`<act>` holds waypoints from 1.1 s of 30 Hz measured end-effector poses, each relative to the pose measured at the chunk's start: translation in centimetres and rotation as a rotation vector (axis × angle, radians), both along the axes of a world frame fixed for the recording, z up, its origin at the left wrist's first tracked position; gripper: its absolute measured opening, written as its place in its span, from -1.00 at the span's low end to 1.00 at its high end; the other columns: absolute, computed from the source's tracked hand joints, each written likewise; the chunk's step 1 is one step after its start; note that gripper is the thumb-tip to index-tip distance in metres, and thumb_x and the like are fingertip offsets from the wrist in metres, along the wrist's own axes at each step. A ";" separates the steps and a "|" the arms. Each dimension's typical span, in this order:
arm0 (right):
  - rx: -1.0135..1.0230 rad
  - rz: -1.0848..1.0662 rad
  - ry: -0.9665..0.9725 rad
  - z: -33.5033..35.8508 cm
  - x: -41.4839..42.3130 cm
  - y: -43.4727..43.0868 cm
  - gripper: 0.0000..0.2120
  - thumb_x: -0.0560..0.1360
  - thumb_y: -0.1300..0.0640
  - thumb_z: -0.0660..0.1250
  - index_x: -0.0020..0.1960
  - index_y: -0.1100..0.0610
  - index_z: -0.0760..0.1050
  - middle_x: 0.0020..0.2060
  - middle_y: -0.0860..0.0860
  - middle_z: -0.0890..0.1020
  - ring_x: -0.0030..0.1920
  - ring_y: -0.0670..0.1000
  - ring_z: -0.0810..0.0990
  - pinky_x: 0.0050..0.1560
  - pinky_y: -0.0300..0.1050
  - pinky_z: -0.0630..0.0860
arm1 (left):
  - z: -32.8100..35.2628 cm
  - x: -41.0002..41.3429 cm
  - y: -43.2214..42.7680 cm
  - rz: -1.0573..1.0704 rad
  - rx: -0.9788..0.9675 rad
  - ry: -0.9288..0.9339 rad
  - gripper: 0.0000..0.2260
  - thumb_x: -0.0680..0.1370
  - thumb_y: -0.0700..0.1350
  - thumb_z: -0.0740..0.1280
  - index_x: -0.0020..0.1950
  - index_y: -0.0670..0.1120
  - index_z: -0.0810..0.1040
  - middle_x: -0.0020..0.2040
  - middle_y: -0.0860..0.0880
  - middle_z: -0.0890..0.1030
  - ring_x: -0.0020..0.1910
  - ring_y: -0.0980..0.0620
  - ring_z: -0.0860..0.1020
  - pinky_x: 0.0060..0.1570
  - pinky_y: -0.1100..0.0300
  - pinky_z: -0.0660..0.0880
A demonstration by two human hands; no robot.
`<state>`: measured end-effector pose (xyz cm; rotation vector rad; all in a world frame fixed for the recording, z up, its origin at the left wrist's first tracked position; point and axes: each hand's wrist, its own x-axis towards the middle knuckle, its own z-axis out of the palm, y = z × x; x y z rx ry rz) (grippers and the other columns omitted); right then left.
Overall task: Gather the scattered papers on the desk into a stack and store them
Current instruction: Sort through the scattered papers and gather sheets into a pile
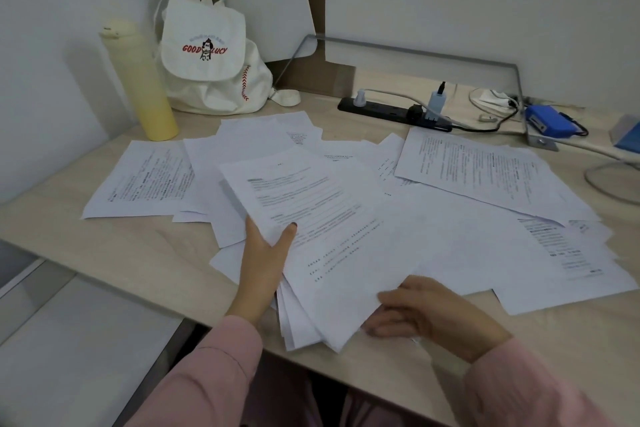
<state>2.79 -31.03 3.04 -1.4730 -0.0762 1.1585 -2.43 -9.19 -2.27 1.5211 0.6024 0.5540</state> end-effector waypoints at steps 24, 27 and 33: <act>-1.189 0.042 -1.559 -3.3 19.0 -4.0 -0.75 0.54 0.19 0.15 0.15 0.31 0.40 -0.04 0.27 0.57 -0.03 0.26 0.54 -0.21 0.00 0.38 | -0.1 0.6 -0.5 0.066 0.160 0.150 -0.90 0.56 0.05 0.24 -0.16 0.17 0.46 -0.20 0.21 0.57 -0.23 0.32 0.53 -0.31 0.52 0.42; -1.310 0.163 -1.608 -3.5 19.3 -4.2 -0.81 0.52 0.31 0.15 0.09 0.27 0.45 -0.05 0.19 0.58 -0.04 0.20 0.55 -0.21 -0.02 0.43 | -0.3 0.5 -0.4 0.057 0.176 0.112 -0.91 0.56 0.04 0.24 -0.11 0.14 0.51 -0.18 0.18 0.61 -0.24 0.36 0.55 -0.31 0.58 0.40; -0.958 -0.280 -1.488 -2.9 18.4 -4.6 -0.81 0.53 0.27 0.14 -0.04 0.27 0.53 -0.17 0.21 0.60 -0.28 0.13 0.42 -0.28 -0.10 0.28 | -0.5 0.6 -0.2 0.101 0.255 0.127 -0.72 0.57 -0.02 0.24 -0.30 -0.10 0.32 -0.41 0.05 0.34 -0.50 0.23 0.32 -0.46 0.43 0.30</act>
